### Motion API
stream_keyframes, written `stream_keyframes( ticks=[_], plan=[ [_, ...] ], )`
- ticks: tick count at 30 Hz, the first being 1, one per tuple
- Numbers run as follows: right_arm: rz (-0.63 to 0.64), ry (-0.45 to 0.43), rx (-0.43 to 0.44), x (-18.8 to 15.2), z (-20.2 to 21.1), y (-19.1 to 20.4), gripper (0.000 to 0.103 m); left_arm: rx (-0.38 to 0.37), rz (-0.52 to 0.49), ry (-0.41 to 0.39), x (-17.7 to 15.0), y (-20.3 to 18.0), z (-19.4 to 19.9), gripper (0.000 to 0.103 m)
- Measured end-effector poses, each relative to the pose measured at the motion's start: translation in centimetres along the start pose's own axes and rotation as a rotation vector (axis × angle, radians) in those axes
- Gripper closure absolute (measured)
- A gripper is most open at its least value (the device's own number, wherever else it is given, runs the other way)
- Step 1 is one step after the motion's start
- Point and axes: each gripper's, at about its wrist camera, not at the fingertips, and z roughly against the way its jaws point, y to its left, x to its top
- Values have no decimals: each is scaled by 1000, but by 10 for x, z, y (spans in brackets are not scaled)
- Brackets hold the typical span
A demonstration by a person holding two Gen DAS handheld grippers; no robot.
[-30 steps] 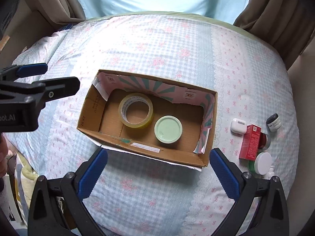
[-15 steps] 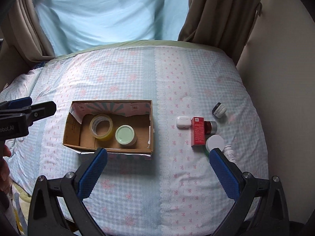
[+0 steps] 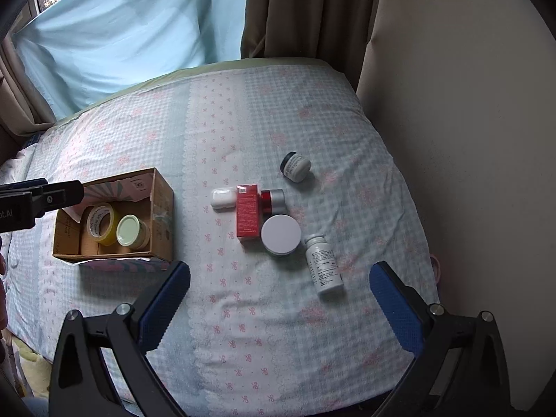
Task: Organize rigid objects
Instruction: 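Grasp the red box with the left tool while the right tool grasps the white pill bottle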
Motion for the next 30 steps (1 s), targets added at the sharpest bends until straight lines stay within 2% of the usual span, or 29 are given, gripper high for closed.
stream_keyframes(
  ticks=[6, 13, 16, 19, 22, 28, 30],
  plan=[
    [-35, 57, 12, -3, -45, -43, 3, -9, 3, 123, 9, -46, -64, 0],
    [-84, 140, 18, -6, -102, -74, 3, 1, 35, 246, 19, -76, -143, 0],
    [-76, 182, 4, -9, -130, -75, 4, 6, 59, 304, 20, -79, -179, 0],
    [-76, 228, 10, -11, -155, -74, 11, 19, 65, 352, 22, -79, -208, 1],
    [-71, 275, 17, -14, -179, -71, 12, 38, 57, 387, 25, -81, -232, 1],
    [32, 311, -25, -13, -212, -57, 13, 63, 36, 437, 28, -86, -271, 1],
    [46, 328, -22, -14, -224, -55, 18, 71, 37, 451, 27, -88, -283, 1]
  ],
)
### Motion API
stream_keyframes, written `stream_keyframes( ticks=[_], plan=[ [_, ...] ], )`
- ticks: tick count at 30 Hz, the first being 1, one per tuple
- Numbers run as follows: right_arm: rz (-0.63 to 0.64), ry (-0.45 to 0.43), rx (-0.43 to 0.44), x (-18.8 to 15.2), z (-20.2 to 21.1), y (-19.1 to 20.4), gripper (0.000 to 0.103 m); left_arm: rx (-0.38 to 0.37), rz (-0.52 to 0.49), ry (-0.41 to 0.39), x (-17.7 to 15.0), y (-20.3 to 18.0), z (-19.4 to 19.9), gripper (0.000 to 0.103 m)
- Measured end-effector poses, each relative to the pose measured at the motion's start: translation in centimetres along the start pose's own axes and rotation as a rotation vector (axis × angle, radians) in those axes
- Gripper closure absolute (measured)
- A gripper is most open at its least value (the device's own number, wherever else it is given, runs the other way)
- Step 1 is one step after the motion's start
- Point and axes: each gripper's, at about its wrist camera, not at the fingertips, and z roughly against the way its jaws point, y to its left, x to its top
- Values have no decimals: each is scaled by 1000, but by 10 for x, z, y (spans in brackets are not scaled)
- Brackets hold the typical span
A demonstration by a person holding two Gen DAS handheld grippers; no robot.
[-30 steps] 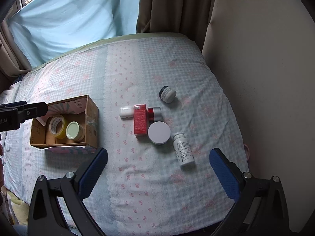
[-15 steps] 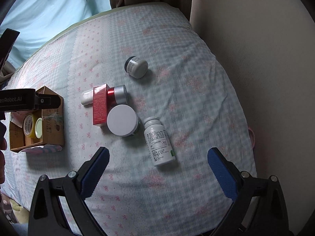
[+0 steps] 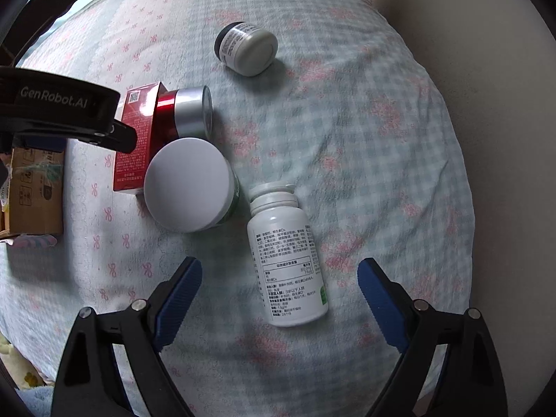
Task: Organize rigid objects
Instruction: 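Grasp the red box with the left tool while the right tool grasps the white pill bottle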
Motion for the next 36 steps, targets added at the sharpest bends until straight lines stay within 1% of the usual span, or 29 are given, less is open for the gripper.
stream_keyframes(
  ticks=[4, 5, 6, 8, 9, 10, 11, 13, 14, 15, 17, 19, 24, 26, 28, 29, 33, 36],
  plan=[
    [-5, 49, -6, 4, -21, -1, 18, 6, 18, 23, 7, -4, -19, 7],
    [-7, 57, -7, 5, -25, -2, 21, 8, 21, 27, 8, -4, -23, 7],
    [-9, 66, -6, 6, -29, -4, 26, 9, 21, 32, 10, -5, -26, 7],
    [-11, 87, 1, 7, -36, -6, 28, 11, 20, 39, 11, -9, -33, 15],
    [-16, 96, 6, 7, -40, -7, 29, 12, 17, 45, 12, -10, -35, 25],
    [-23, 103, 12, 7, -43, -8, 30, 7, 15, 50, 12, -11, -39, 28],
    [-29, 111, 19, 8, -45, -9, 33, 9, 14, 55, 13, -13, -42, 29],
    [-28, 134, 22, 9, -53, -9, 39, 9, 7, 65, 14, -17, -48, 37],
    [-23, 146, 22, 10, -58, -10, 44, 9, 0, 68, 16, -21, -50, 40],
    [-18, 156, 24, 10, -61, -9, 48, 11, -11, 69, 18, -24, -51, 46],
    [-5, 170, 6, 11, -68, -8, 51, 13, -45, 67, 21, -33, -53, 59],
    [12, 193, -8, 11, -74, -8, 53, 36, -67, 63, 21, -40, -55, 61],
    [26, 204, -28, 9, -77, -5, 54, 29, -59, 55, 20, -42, -57, 62],
    [17, 203, -23, 8, -77, -6, 54, 36, -68, 49, 21, -38, -49, 62],
    [6, 202, -17, 11, -75, -4, 54, 40, -69, 41, 19, -43, -49, 63],
    [4, 201, -15, 12, -73, -6, 54, 39, -67, 38, 19, -37, -42, 63],
    [-9, 190, -3, 10, -67, -6, 55, 37, -71, 30, 18, -39, -34, 64],
    [-19, 175, 4, 9, -60, -12, 55, 28, -68, 22, 17, -32, -27, 65]
  ],
)
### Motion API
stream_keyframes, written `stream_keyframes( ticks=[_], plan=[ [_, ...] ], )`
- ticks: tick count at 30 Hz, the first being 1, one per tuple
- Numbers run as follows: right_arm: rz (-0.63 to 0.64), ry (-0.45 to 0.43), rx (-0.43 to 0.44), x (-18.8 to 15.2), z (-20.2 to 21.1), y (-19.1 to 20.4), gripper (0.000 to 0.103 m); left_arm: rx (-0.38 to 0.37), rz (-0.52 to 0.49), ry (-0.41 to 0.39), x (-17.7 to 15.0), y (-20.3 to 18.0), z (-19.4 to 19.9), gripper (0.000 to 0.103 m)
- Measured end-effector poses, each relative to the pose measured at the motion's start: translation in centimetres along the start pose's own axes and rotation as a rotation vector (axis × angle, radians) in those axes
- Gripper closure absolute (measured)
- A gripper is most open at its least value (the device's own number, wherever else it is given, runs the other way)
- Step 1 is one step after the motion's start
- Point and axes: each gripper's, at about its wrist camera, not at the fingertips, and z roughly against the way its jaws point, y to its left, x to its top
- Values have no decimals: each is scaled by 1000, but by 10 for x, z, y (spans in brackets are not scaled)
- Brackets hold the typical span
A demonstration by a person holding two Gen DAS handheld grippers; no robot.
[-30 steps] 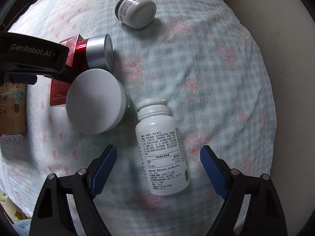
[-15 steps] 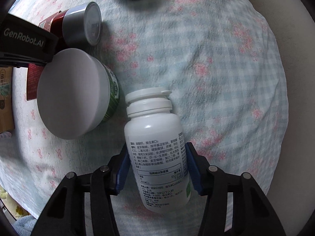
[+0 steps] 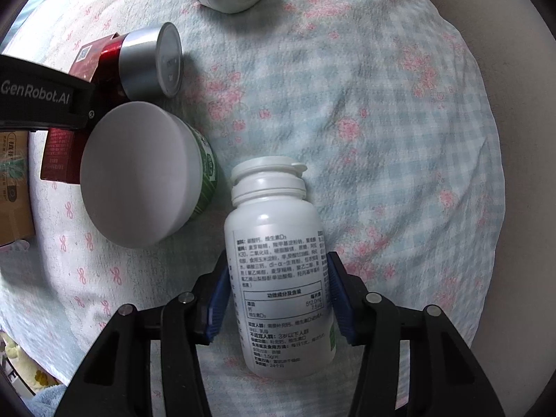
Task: Organize rigid objects
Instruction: 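Grasp the red box with the left tool while the right tool grasps the white pill bottle, then lower the red box and pill bottle into the cardboard box and release both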
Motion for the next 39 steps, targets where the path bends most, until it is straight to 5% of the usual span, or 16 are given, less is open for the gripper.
stream_keyframes(
  ticks=[11, 19, 23, 29, 39],
  plan=[
    [-49, -50, 25, -8, 37, -13, 57, -63, -2, -70, -27, 18, 52, 66],
    [-120, -132, 67, -25, 101, -26, 57, -140, -8, -193, -65, 36, 134, 66],
    [-143, -194, 87, -39, 140, 3, 57, -165, 10, -270, -90, 57, 174, 66],
    [-119, -290, 123, -55, 201, 42, 57, -207, 72, -380, -130, 121, 230, 66],
    [-29, -406, 227, -57, 272, 147, 57, -148, 174, -512, -193, 258, 288, 66]
  ],
)
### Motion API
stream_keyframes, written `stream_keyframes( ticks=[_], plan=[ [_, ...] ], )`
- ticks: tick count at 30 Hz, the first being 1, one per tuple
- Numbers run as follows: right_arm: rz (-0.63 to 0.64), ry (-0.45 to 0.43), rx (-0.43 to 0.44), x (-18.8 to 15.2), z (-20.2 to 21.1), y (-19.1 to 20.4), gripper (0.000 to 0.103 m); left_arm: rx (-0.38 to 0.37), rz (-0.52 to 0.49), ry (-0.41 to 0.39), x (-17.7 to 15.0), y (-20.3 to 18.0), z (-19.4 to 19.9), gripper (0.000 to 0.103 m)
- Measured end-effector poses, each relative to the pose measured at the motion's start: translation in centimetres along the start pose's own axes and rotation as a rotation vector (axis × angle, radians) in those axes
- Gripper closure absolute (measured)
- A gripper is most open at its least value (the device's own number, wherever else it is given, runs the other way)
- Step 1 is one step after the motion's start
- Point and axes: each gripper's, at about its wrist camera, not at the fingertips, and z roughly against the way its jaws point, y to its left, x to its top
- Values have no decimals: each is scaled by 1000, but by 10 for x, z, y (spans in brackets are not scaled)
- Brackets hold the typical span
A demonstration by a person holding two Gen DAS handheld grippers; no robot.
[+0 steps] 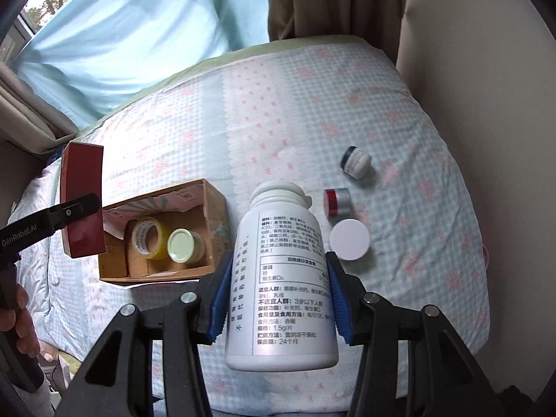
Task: Organize rigid objects
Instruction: 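Lower the red box and pill bottle into the cardboard box and release both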
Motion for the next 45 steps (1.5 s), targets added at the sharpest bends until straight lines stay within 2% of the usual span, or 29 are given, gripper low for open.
stream_keyframes(
  ticks=[7, 12, 17, 23, 32, 39, 45],
  plan=[
    [61, -11, 75, 10, -9, 90, 57, 41, 61, 7, -9, 95, 14, 66],
    [69, 24, 113, 18, -40, 136, 57, 61, 92, 49, -17, 145, -4, 66],
    [75, 87, 143, 26, -78, 168, 57, 74, 131, 92, -28, 175, -34, 66],
    [88, 203, 160, 28, -141, 187, 57, 79, 175, 190, -33, 189, -89, 66],
    [0, 359, 179, 26, -225, 177, 57, 110, 214, 323, -24, 199, -164, 66],
    [-8, 411, 201, 32, -255, 180, 57, 128, 232, 392, -11, 207, -197, 66],
    [-20, 454, 220, 35, -266, 182, 56, 141, 179, 436, -9, 203, -209, 65]
  ],
)
